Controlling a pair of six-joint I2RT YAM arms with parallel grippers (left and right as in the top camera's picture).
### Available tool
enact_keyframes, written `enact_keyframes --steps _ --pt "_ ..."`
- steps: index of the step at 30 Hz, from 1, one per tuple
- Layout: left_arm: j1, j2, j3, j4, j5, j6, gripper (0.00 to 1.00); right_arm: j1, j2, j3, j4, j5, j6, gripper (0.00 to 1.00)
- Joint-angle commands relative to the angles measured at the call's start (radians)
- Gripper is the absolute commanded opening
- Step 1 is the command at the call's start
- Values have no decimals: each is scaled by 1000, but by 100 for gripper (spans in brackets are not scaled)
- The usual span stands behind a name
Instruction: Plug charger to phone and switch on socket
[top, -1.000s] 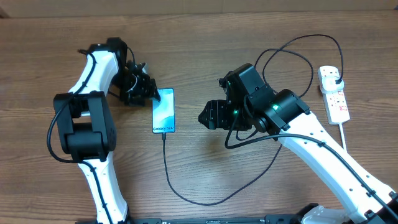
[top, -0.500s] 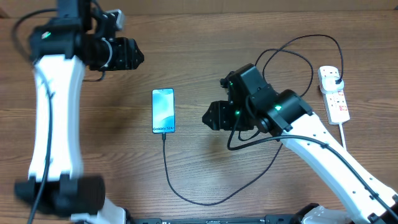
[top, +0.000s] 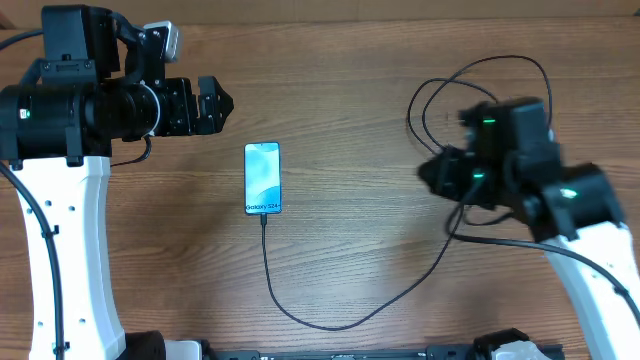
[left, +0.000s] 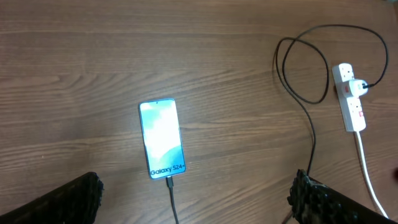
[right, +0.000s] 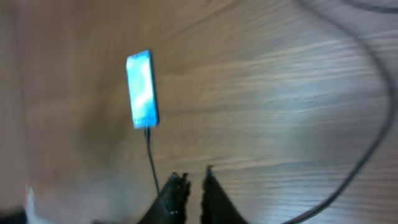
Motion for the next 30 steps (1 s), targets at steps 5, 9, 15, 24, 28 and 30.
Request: enact_keyframes --steps 5,9,15,24,28,30 --pt "0 -10 6 -2 -6 -3 100 -290 -63 12 -9 -10 -37 4" --pt "0 -10 6 -2 -6 -3 100 -447 -55 12 23 -66 -41 4" --pt "0 -10 6 -2 -6 -3 99 -671 -26 12 120 -183 -37 4" --pt "0 -10 6 -2 -6 -3 100 -877 92 12 266 -262 21 4" --pt "0 -10 6 -2 -6 -3 100 -913 178 12 324 -268 52 4" --pt "0 -10 6 -2 -6 -3 99 -927 227 12 345 -278 56 4"
